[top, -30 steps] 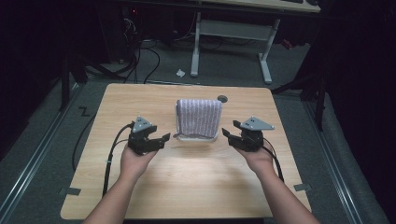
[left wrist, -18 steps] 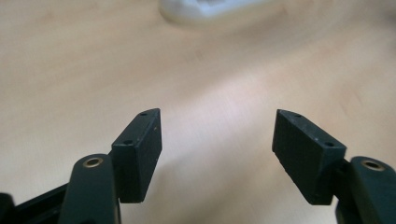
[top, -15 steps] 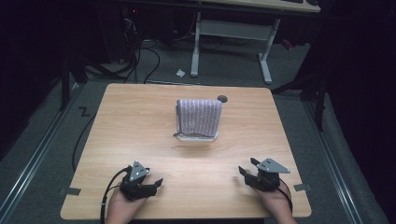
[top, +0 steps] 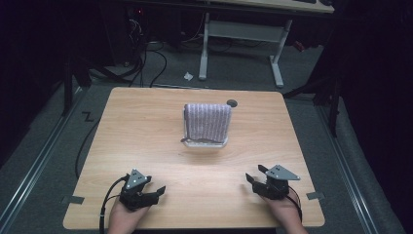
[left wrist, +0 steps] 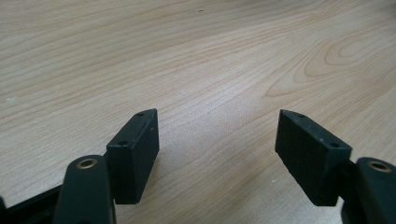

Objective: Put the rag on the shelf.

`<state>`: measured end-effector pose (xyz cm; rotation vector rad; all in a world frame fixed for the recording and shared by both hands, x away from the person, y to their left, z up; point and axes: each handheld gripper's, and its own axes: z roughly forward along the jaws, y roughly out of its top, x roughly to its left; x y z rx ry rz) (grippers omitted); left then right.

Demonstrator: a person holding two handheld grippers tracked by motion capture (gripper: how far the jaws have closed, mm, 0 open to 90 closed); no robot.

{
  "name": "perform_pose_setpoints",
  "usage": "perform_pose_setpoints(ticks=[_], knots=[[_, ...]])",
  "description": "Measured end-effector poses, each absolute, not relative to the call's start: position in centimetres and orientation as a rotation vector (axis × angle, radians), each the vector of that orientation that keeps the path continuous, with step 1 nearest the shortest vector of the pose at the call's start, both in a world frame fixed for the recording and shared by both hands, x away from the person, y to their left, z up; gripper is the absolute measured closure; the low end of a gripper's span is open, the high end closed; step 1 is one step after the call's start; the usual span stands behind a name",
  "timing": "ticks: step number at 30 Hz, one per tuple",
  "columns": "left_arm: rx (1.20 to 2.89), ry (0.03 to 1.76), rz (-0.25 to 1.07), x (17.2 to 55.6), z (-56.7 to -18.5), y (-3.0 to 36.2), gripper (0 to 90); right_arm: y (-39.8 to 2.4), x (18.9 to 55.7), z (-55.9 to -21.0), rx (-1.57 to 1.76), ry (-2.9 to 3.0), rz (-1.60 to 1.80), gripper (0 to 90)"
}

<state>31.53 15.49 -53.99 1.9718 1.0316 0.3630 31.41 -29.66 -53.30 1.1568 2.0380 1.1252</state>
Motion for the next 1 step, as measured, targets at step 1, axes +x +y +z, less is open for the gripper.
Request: perform_pose_setpoints(ticks=[1], knots=[[1.967,1.031,0.360,31.53,-53.91,15.52,30.2,-29.82,31.27,-53.30,1.162,2.033,1.125,37.8]])
